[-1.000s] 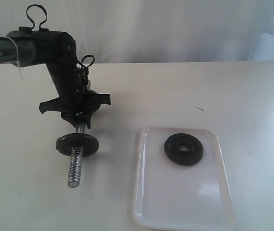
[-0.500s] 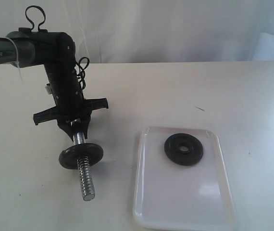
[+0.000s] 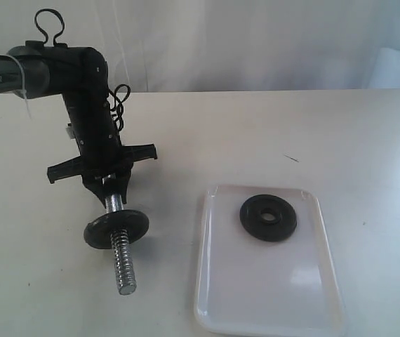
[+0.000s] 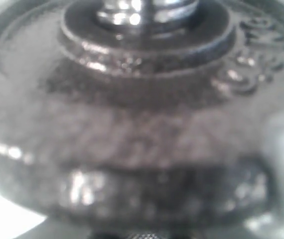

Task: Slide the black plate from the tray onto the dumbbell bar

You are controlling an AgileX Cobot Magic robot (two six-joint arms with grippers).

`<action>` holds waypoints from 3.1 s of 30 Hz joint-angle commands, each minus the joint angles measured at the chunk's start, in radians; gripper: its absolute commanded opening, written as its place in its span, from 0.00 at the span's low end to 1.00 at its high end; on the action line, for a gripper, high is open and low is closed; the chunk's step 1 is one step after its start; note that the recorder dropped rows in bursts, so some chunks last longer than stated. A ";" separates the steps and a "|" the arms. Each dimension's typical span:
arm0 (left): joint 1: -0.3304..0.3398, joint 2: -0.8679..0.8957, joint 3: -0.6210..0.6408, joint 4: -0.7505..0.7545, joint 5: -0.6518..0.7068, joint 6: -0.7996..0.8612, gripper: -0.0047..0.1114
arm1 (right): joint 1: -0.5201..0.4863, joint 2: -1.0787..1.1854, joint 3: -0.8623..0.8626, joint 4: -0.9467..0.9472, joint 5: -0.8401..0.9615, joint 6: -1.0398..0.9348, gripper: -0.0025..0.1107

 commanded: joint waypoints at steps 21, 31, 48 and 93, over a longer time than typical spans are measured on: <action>0.010 -0.002 -0.091 0.007 0.135 0.292 0.75 | 0.002 0.004 -0.003 -0.009 -0.004 0.004 0.02; 0.010 -0.012 -0.210 0.053 0.135 0.485 0.75 | 0.002 0.004 -0.003 -0.009 -0.004 0.004 0.02; 0.010 -0.053 -0.237 0.054 0.135 0.680 0.74 | 0.002 0.004 -0.003 -0.009 -0.004 0.004 0.02; 0.009 -0.164 0.160 0.162 -0.073 2.736 0.47 | 0.002 0.004 -0.003 -0.009 0.001 0.004 0.02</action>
